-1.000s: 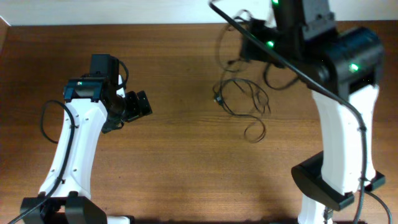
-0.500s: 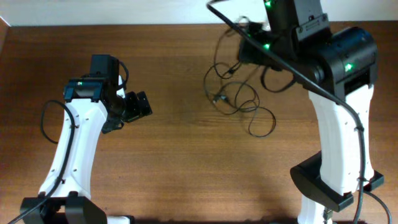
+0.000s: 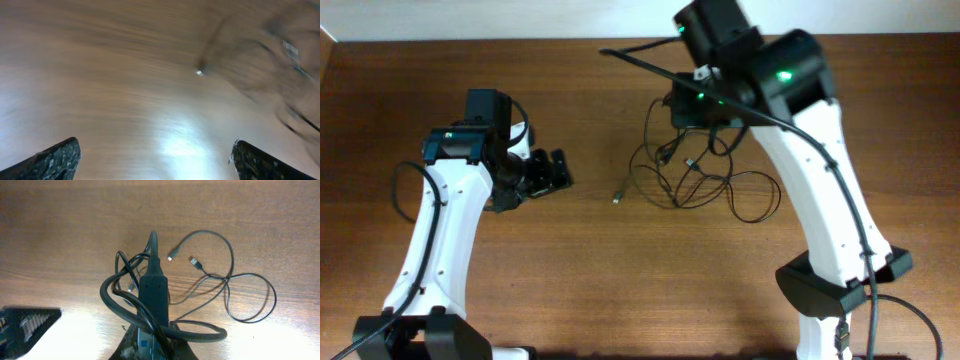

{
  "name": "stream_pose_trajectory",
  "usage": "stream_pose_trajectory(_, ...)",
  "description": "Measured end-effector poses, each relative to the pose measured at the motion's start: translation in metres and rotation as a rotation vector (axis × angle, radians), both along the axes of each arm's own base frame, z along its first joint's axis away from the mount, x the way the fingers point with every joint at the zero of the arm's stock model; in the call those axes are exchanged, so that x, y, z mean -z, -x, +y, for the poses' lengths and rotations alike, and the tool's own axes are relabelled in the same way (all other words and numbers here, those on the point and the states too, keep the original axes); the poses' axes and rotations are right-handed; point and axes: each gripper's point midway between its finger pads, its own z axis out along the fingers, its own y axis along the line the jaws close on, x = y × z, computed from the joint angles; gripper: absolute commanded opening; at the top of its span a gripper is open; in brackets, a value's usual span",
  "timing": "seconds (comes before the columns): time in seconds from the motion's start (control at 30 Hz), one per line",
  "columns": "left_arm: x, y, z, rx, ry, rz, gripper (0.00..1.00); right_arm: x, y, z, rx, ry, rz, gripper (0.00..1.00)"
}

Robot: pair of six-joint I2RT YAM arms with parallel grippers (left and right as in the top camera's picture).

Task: Untangle cables

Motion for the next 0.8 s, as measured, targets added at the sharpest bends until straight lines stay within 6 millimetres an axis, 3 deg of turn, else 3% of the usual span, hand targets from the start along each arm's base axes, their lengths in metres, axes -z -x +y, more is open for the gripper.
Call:
stream_pose_trajectory(0.13,-0.022,-0.005,-0.047,0.252,0.247,-0.13,0.98,0.011,0.003,0.015,-0.042,-0.047,0.054,0.04)
stream_pose_trajectory(0.33,-0.058,-0.027,-0.08,0.385,0.457,-0.339,1.0,0.006,0.024,0.046,-0.166,-0.211,0.147,0.04)
stream_pose_trajectory(0.4,-0.067,-0.033,-0.085,0.378,0.498,-0.373,0.9,0.003,0.031,0.055,-0.216,-0.257,0.17,0.04)
stream_pose_trajectory(0.5,-0.074,-0.036,-0.088,0.366,0.537,-0.385,0.87,-0.002,0.041,0.067,-0.28,-0.325,0.202,0.04)
stream_pose_trajectory(0.63,-0.074,-0.037,-0.089,0.373,0.535,-0.392,0.86,-0.006,0.047,0.074,-0.314,-0.371,0.223,0.04)
stream_pose_trajectory(0.8,-0.068,-0.041,-0.082,0.374,0.474,-0.404,0.69,-0.018,0.051,0.08,-0.341,-0.416,0.215,0.04)
